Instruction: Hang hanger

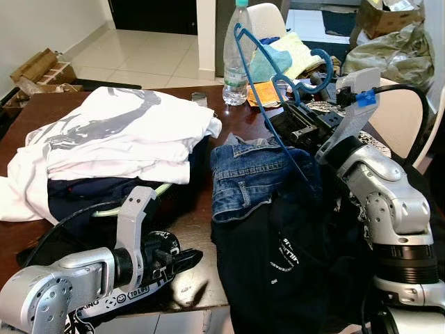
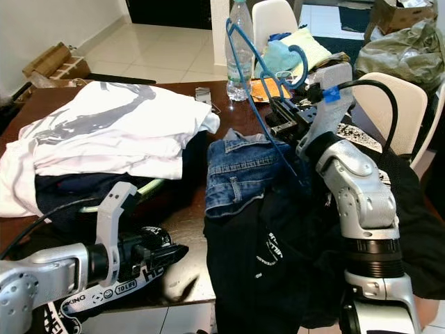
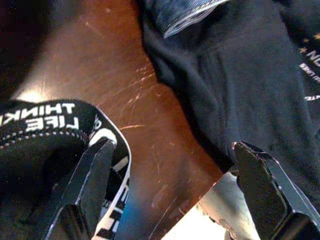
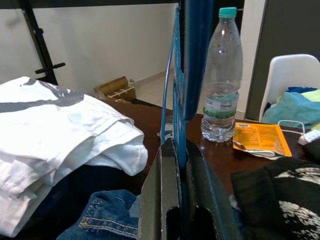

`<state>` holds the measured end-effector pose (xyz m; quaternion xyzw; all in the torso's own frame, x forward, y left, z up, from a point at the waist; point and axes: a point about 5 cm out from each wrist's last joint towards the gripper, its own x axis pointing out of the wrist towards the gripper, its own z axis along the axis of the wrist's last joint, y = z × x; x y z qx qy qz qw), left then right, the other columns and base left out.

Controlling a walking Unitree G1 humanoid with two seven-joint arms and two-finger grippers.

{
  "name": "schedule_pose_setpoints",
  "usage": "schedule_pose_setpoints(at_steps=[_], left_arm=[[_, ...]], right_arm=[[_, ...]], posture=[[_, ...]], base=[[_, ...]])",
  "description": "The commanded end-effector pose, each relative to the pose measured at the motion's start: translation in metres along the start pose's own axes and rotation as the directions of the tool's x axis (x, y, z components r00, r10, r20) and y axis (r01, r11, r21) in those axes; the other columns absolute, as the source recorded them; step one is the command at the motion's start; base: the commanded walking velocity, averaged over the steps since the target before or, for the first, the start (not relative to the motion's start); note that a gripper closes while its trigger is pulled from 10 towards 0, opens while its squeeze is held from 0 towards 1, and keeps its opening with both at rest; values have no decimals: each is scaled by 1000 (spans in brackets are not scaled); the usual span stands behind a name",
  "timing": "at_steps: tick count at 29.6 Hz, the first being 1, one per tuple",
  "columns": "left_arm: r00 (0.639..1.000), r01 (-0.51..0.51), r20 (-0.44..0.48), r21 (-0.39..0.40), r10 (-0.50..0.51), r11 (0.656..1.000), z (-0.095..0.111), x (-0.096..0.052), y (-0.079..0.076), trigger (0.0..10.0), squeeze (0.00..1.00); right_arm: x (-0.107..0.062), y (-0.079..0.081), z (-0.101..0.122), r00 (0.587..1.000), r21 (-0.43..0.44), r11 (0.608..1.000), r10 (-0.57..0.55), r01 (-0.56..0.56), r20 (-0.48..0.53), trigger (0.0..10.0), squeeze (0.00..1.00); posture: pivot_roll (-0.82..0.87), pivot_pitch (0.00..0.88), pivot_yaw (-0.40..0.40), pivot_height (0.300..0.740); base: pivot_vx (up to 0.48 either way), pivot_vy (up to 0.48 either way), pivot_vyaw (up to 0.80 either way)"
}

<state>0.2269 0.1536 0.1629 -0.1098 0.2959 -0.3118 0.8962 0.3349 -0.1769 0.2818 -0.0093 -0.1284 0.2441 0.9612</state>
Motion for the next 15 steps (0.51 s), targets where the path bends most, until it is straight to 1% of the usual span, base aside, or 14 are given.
schedule_pose_setpoints(at_steps=[1, 3, 4, 5, 7, 8, 11, 15], left_arm=[[998, -23, -55, -48, 20, 999, -8, 0, 3, 10000, 0], [998, -23, -55, -48, 20, 999, -8, 0, 3, 10000, 0], [995, -28, -94, -71, 21, 997, -14, -1, 4, 10000, 0], [995, -28, -94, -71, 21, 997, -14, -1, 4, 10000, 0], [983, -63, -178, -89, 47, 994, -22, -6, 7, 10000, 0], [978, -78, -200, -90, 58, 993, -24, -8, 8, 10000, 0], [974, -92, -216, -94, 70, 991, -27, -9, 10, 10000, 0], [957, -150, -261, -71, 127, 986, -34, -9, 14, 10000, 0]], right_arm=[[0, 0, -2, 1000, -15, 1000, -3, 3, -12, 10000, 0], [0, 0, -2, 1000, -15, 1000, -3, 3, -12, 10000, 0], [1, -1, -3, 1000, -25, 1000, -10, 10, -23, 10000, 0], [1, -1, -3, 1000, -25, 1000, -10, 10, -23, 10000, 0], [0, -4, -6, 999, -40, 999, -26, 25, -48, 10000, 0], [-1, -5, -7, 998, -44, 999, -31, 29, -54, 10000, 0], [-1, -5, -8, 998, -46, 998, -34, 32, -59, 10000, 0], [-1, -6, -9, 997, -53, 998, -41, 37, -67, 10000, 0]], posture=[[133, 166, 17, 740], [133, 166, 17, 740], [134, 167, 17, 740], [134, 167, 17, 740], [136, 169, 21, 740], [136, 169, 21, 740], [138, 170, 23, 740], [136, 171, 22, 740]], base=[[0, 0, 0], [0, 0, 0], [0, 0, 0], [0, 0, 0], [0, 0, 0], [0, 0, 0], [0, 0, 0], [0, 0, 0]])
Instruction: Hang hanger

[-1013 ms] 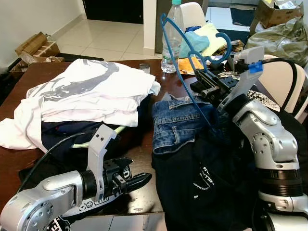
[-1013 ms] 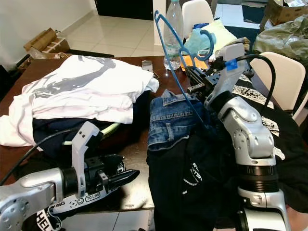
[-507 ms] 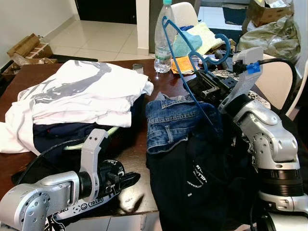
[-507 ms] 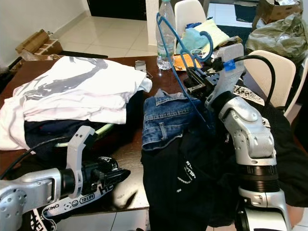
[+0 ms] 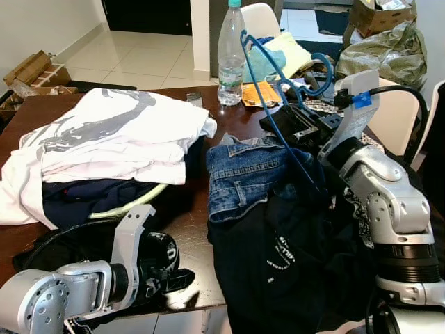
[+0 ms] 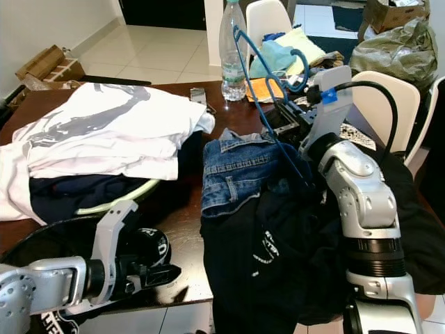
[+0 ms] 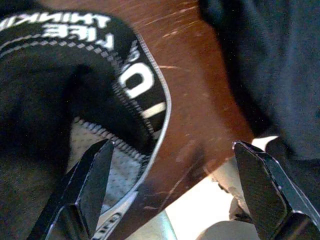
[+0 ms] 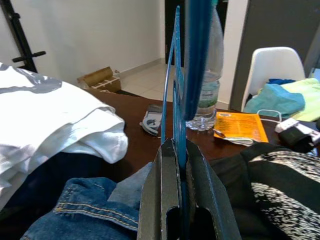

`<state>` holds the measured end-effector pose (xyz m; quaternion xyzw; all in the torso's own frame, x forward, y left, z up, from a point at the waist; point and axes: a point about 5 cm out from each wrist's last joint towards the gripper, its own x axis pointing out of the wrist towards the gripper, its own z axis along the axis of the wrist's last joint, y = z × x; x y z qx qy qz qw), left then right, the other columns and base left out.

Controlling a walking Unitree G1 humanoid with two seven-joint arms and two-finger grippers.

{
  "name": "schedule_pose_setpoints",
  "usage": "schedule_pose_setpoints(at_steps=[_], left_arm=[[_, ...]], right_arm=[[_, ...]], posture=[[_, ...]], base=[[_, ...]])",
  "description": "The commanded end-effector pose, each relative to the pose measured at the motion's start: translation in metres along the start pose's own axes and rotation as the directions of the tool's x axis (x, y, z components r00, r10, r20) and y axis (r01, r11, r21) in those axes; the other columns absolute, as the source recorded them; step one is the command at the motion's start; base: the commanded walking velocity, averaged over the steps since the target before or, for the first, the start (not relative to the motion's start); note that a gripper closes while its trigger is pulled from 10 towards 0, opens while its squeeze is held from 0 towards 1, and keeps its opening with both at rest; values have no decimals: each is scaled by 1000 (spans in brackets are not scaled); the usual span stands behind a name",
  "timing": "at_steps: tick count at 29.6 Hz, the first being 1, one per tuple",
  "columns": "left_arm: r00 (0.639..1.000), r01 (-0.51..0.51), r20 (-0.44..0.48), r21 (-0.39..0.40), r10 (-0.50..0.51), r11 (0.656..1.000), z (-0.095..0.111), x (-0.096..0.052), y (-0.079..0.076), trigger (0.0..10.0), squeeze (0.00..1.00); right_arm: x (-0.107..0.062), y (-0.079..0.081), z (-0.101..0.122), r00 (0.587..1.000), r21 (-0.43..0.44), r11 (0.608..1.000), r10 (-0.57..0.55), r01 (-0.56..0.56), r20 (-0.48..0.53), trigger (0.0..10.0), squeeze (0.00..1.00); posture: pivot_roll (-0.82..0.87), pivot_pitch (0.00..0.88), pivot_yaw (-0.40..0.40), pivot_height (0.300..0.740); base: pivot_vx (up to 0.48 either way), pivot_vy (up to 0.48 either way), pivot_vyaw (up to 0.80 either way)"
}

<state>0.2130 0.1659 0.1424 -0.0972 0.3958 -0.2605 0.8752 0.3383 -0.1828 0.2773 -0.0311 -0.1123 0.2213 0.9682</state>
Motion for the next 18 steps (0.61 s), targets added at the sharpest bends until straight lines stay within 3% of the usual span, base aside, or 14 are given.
schedule_pose_setpoints(at_steps=[1, 7, 8, 18], left_arm=[[997, -40, -71, -16, 39, 999, -9, 1, 5, 10000, 0], [996, -49, -72, -28, 47, 998, -9, 2, 6, 10000, 0], [996, -45, -74, -45, 42, 998, -10, 3, 6, 0, 0], [997, 3, -83, -71, -9, 997, -12, 10, 1, 0, 0]], right_arm=[[0, 1, -4, 1000, -14, 1000, 1, -1, -26, 10000, 0], [0, 0, -4, 1000, -17, 1000, -3, 2, -27, 10000, 0], [0, 0, -4, 1000, -18, 1000, -5, 5, -28, 10000, 0], [-1, -2, -2, 999, -27, 999, -21, 20, -25, 10000, 0]], posture=[[136, 171, 22, 740], [133, 172, 22, 740], [129, 171, 23, 740], [124, 170, 26, 740]], base=[[0, 0, 0], [0, 0, 0], [0, 0, 0], [0, 0, 0]])
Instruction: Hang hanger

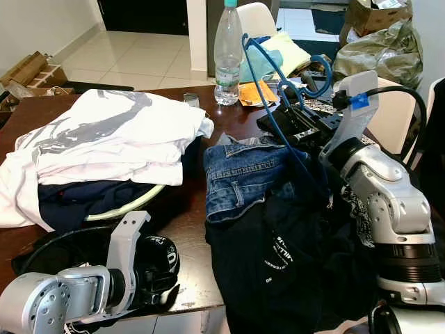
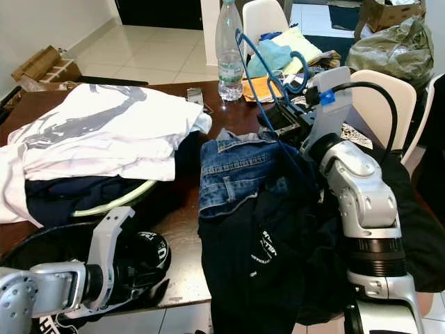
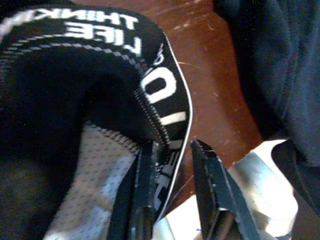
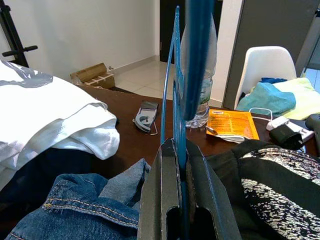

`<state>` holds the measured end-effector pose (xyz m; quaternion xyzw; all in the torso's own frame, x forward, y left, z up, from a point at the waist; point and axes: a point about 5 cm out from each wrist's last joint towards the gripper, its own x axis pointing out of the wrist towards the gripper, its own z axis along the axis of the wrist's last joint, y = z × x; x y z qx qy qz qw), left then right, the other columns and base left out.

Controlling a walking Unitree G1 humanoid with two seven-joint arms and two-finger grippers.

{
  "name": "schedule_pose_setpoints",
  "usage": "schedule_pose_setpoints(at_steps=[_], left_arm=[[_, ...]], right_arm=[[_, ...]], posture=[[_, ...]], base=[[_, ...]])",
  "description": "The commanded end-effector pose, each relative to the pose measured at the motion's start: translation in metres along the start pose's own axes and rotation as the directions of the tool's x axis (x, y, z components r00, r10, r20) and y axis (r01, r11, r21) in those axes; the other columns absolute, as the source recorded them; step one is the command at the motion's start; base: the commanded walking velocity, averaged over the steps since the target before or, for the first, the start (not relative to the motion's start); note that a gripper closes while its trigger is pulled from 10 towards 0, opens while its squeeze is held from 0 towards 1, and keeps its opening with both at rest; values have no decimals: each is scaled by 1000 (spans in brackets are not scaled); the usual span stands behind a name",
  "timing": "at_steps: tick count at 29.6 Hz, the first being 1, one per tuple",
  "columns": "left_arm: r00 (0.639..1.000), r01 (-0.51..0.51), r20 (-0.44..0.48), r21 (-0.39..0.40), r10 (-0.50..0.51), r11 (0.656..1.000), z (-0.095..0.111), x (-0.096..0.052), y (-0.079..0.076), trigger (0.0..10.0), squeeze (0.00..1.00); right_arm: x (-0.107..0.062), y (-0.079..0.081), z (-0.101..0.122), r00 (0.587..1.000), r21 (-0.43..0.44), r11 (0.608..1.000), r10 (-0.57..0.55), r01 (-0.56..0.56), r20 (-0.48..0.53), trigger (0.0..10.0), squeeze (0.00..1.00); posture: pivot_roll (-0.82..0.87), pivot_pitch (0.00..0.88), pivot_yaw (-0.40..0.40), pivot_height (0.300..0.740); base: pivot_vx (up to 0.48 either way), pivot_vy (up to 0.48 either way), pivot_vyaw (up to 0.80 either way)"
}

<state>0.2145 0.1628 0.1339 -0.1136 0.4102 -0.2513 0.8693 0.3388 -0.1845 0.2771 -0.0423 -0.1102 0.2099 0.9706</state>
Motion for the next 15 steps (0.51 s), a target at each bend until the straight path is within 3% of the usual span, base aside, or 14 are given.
schedule_pose_setpoints(at_steps=[1, 6, 8, 9, 10, 11, 12, 13, 14, 15], left_arm=[[998, 7, -64, -26, -9, 1000, -7, 2, 0, 0, 0], [999, 41, -10, -29, -41, 999, 1, 5, -3, 0, 0], [975, 59, 214, -15, -55, 998, 38, -2, -2, 0, 0], [975, 59, 214, -15, -55, 998, 38, -2, -2, 0, 0], [935, 42, 353, -22, -31, 999, 61, -10, 2, 0, 0], [935, 42, 353, -22, -31, 999, 61, -10, 2, 0, 0], [876, 28, 482, -31, -10, 999, 83, -21, 6, 118, 0], [794, 22, 608, -29, 0, 999, 106, -37, 7, 1020, 0], [794, 22, 608, -29, 0, 999, 106, -37, 7, 1020, 0], [690, 44, 724, -22, -15, 999, 128, -55, 4, 980, 0]], right_arm=[[0, 0, -2, 1000, -3, 1000, 0, 0, -15, 10000, 0], [-1, -1, -1, 1000, -6, 1000, -7, 6, -13, 10000, 0], [-1, -3, 0, 1000, -4, 1000, -22, 22, -7, 10000, 0], [-1, -3, 0, 1000, -4, 1000, -22, 22, -7, 10000, 0], [-1, -5, 0, 999, 1, 999, -34, 34, -1, 10000, 0], [-1, -5, 0, 999, 1, 999, -34, 34, -1, 10000, 0], [-1, -7, 1, 999, 6, 999, -47, 47, 6, 10000, 0], [-1, -10, 2, 998, 14, 998, -64, 64, 17, 10000, 0], [-1, -10, 2, 998, 14, 998, -64, 64, 17, 10000, 0], [-1, -13, 4, 996, 30, 996, -81, 81, 32, 10000, 0]], posture=[[124, 170, 26, 740], [123, 171, 27, 740], [123, 171, 27, 740], [123, 171, 27, 740], [120, 167, 26, 740], [120, 167, 26, 740], [121, 166, 25, 740], [122, 163, 23, 740], [122, 163, 23, 740], [122, 159, 22, 740]], base=[[0, 0, 0], [0, 0, 0], [0, 0, 0], [0, 0, 0], [0, 0, 0], [0, 0, 0], [0, 0, 0], [0, 0, 0], [0, 0, 0], [0, 0, 0]])
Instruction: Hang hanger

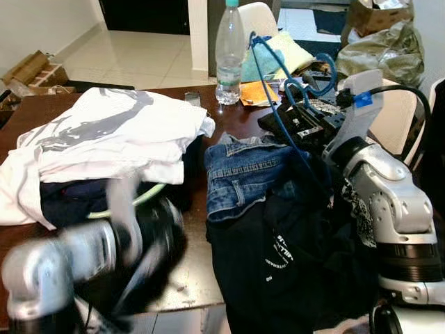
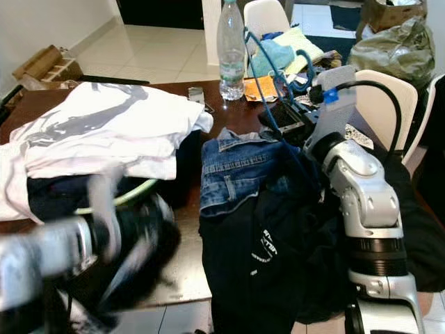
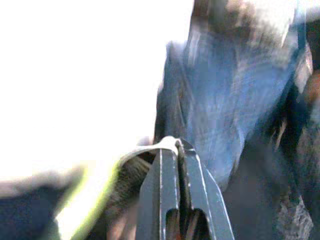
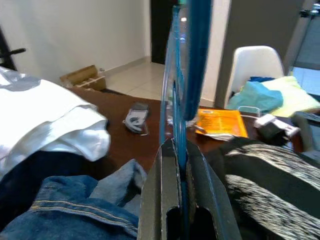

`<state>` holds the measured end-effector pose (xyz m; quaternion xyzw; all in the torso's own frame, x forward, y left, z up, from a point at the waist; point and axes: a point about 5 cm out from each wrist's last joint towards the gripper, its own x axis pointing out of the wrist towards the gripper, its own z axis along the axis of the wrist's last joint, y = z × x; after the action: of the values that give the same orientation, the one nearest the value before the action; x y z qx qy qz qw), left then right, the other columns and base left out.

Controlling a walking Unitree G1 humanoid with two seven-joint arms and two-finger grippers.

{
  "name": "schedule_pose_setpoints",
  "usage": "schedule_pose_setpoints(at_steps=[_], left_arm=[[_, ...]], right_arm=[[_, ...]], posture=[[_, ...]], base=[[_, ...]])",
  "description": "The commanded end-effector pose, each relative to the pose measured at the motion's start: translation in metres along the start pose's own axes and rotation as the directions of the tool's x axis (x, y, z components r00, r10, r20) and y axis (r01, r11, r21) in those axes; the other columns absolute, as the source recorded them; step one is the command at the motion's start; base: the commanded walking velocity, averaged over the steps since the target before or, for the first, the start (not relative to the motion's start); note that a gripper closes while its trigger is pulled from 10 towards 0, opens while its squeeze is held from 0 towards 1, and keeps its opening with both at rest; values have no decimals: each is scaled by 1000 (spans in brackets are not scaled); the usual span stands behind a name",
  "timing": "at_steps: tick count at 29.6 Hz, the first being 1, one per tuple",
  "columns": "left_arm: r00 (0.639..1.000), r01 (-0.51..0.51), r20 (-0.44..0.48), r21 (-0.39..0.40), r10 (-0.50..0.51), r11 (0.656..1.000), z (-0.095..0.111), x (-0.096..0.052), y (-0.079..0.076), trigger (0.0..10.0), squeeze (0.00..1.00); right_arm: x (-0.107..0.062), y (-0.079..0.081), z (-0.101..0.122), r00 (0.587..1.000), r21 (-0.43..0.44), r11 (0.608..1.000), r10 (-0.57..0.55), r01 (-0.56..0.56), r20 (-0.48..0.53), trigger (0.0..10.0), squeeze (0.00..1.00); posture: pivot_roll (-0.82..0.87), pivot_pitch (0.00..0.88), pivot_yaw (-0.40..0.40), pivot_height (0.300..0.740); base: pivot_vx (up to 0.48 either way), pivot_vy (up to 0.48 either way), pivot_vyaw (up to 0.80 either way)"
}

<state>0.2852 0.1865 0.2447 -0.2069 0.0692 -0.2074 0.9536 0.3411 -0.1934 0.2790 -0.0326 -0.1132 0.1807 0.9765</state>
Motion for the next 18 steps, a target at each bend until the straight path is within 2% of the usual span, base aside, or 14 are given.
schedule_pose_setpoints(at_steps=[1, 2, 3, 5, 6, 7, 8, 9, 11, 12, 14, 15, 16, 18], left_arm=[[997, -12, 74, -26, 14, 1000, 8, -4, 4, 980, 0], [985, 9, 170, -33, -3, 999, 25, -5, 1, 980, 0], [960, 49, 279, -45, -35, 998, 46, -7, -5, 2039, 0], [913, 136, 392, -29, -114, 990, 70, -10, -19, 2471, 0], [898, 168, 416, -16, -146, 986, 76, -12, -24, 2471, 0], [880, 216, 431, 12, -200, 976, 80, -13, -32, 2980, 0], [880, 216, 431, 12, -200, 976, 80, -13, -32, 2980, 0], [836, 323, 445, 76, -322, 943, 85, -15, -50, 3333, 0], [823, 347, 447, 92, -350, 933, 86, -16, -54, 3333, 0], [798, 391, 447, 126, -404, 912, 88, -18, -62, 4784, 0], [781, 417, 447, 147, -436, 897, 90, -19, -67, 4784, 0], [748, 450, 442, 210, -495, 868, 93, -23, -77, 10000, 0], [725, 470, 438, 250, -532, 846, 95, -26, -83, 10000, 0], [669, 507, 495, 243, -555, 827, 106, -30, -89, 10000, 0]], right_arm=[[0, -4, 3, 999, 18, 1000, -20, 19, 26, 10000, 0], [0, -6, 4, 999, 28, 999, -31, 30, 36, 10000, 0], [1, -7, 6, 998, 44, 998, -39, 37, 52, 10000, 0], [1, -9, 11, 995, 73, 996, -48, 42, 86, 10000, 0], [1, -9, 12, 994, 81, 996, -50, 42, 94, 10000, 0], [1, -10, 13, 993, 84, 996, -53, 44, 101, 10000, 0], [1, -10, 13, 993, 84, 996, -53, 44, 101, 10000, 0], [2, -11, 15, 991, 94, 994, -63, 52, 116, 10000, 0], [2, -11, 15, 991, 97, 994, -65, 54, 119, 10000, 0], [2, -12, 16, 989, 100, 993, -70, 58, 126, 10000, 0], [2, -12, 17, 989, 102, 993, -74, 61, 131, 10000, 0], [2, -14, 19, 987, 110, 992, -83, 68, 140, 10000, 0], [2, -15, 20, 985, 116, 991, -90, 73, 147, 10000, 0], [2, -16, 21, 983, 121, 989, -97, 79, 156, 10000, 0]], posture=[[122, 159, 22, 740], [122, 159, 22, 740], [122, 157, 21, 740], [121, 154, 21, 740], [121, 154, 21, 740], [122, 152, 17, 740], [122, 152, 17, 740], [121, 151, 16, 740], [121, 151, 16, 740], [121, 151, 16, 740], [121, 151, 16, 740], [121, 151, 16, 740], [121, 151, 16, 740], [116, 149, 14, 740]], base=[[0, 0, 0], [0, 0, 0], [0, 0, 0], [0, 0, 0], [0, 0, 0], [0, 0, 0], [0, 0, 0], [0, 0, 0], [0, 0, 0], [0, 0, 0], [0, 0, 0], [0, 0, 0], [0, 0, 0], [0, 0, 0]])
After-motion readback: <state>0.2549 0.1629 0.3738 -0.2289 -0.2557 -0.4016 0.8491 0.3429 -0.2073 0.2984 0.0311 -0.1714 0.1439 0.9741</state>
